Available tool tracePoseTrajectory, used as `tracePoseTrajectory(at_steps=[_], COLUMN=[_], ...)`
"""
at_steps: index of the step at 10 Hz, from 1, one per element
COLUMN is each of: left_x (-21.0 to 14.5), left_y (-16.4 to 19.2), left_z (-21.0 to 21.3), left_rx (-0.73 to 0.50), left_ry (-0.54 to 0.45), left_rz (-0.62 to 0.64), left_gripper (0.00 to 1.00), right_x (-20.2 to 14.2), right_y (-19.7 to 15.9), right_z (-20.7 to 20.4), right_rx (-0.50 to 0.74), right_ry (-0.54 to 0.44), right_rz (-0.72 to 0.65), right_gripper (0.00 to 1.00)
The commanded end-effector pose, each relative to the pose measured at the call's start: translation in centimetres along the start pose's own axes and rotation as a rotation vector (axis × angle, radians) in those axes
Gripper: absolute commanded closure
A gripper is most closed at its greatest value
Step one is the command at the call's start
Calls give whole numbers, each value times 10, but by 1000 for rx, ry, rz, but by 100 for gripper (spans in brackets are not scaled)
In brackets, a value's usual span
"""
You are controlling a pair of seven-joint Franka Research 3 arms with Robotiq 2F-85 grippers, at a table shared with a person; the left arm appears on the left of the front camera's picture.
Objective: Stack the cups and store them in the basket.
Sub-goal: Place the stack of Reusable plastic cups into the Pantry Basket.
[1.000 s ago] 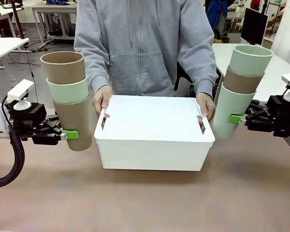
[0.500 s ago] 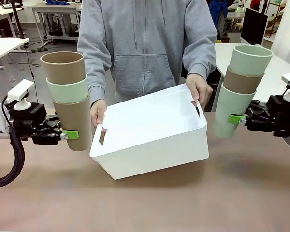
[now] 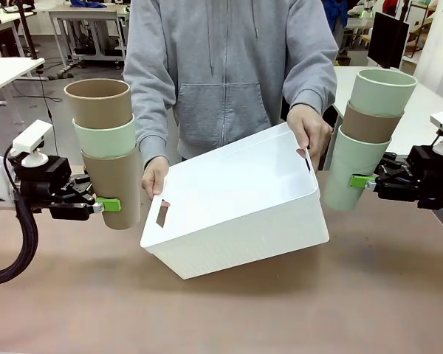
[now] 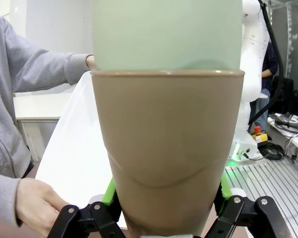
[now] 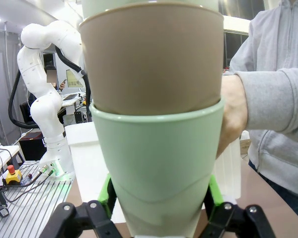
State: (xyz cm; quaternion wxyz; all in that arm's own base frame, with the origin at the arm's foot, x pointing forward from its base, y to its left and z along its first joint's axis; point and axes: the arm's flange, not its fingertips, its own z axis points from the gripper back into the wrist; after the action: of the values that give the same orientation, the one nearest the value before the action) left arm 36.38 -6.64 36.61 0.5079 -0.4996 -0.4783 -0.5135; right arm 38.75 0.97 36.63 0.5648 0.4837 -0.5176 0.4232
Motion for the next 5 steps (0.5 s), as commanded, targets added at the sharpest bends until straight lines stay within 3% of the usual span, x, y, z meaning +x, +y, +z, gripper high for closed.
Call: tracePoseTrajectory(at_steps=[1,5], left_x=[39,73], left_y=[4,31], left_z=[-13,-68], left_rx=[-3,11], left_ry=[106,445], left_rz=[5,97], left_gripper=[15,15], right_x=[4,4], right_y=[0,0], right_z=[-1,-1], right_rx=[-1,-1], right_ry=[-4,-4], right_rz=[8,8], right_gripper=[14,14])
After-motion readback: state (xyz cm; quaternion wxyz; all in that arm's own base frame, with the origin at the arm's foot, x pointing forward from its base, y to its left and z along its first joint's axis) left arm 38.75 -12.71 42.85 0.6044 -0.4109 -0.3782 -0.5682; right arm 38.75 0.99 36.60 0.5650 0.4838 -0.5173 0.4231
